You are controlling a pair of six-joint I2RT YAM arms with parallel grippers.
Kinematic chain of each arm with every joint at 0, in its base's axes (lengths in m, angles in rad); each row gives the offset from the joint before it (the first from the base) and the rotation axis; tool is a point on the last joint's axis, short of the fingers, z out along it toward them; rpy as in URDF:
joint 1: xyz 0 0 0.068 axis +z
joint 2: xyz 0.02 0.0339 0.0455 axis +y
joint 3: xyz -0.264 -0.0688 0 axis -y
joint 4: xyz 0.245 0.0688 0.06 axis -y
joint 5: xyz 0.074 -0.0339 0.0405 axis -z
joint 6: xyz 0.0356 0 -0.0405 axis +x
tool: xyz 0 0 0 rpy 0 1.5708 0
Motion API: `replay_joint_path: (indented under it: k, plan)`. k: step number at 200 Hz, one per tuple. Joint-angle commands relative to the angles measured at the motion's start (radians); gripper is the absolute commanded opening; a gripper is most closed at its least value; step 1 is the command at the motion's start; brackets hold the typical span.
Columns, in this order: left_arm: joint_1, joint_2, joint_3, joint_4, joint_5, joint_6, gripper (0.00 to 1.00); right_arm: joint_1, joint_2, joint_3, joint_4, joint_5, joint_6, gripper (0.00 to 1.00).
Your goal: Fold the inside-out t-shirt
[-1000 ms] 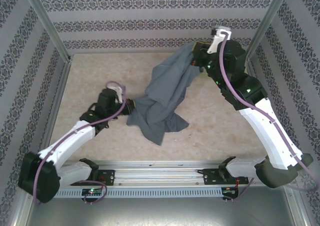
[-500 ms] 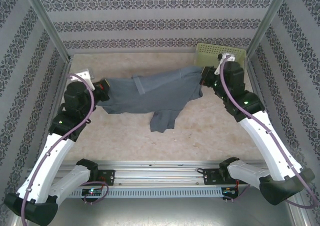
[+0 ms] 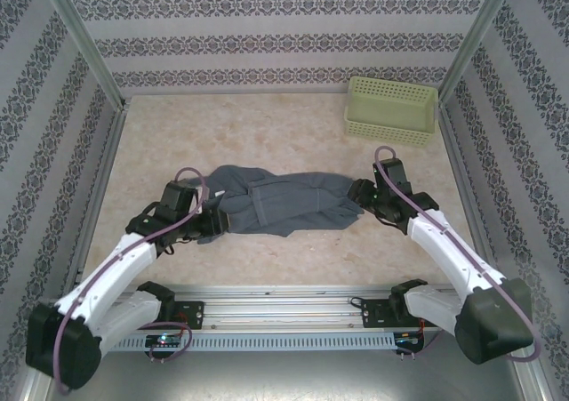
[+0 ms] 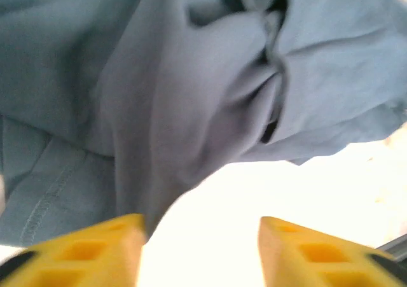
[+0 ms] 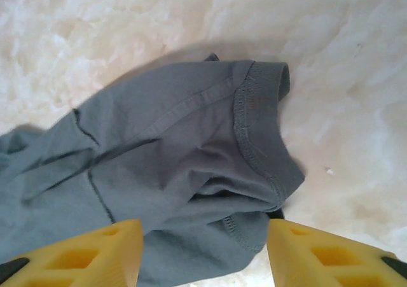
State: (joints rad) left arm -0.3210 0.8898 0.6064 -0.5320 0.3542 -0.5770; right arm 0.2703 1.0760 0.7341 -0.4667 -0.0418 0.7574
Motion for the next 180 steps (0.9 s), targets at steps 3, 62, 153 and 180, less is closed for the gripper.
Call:
replay_joint_path:
  k: [3, 62, 153, 180]
  plan:
    - [-0.007, -0.085, 0.021, -0.073, -0.146, -0.04, 0.66, -0.01, -0.015, 0.021, -0.019, 0.02, 0.005, 0.56]
    - [0.16, 0.084, 0.076, -0.043, -0.257, -0.099, 0.84, -0.013, 0.154, 0.044, -0.009, 0.031, 0.045, 0.57]
    - [0.27, 0.36, 0.045, 0.235, -0.034, -0.152, 0.72, -0.067, 0.354, 0.03, 0.127, -0.044, 0.03, 0.62]
    - [0.271, 0.413, 0.071, 0.243, -0.028, -0.129, 0.63, -0.066, 0.425, 0.052, 0.152, -0.061, 0.02, 0.6]
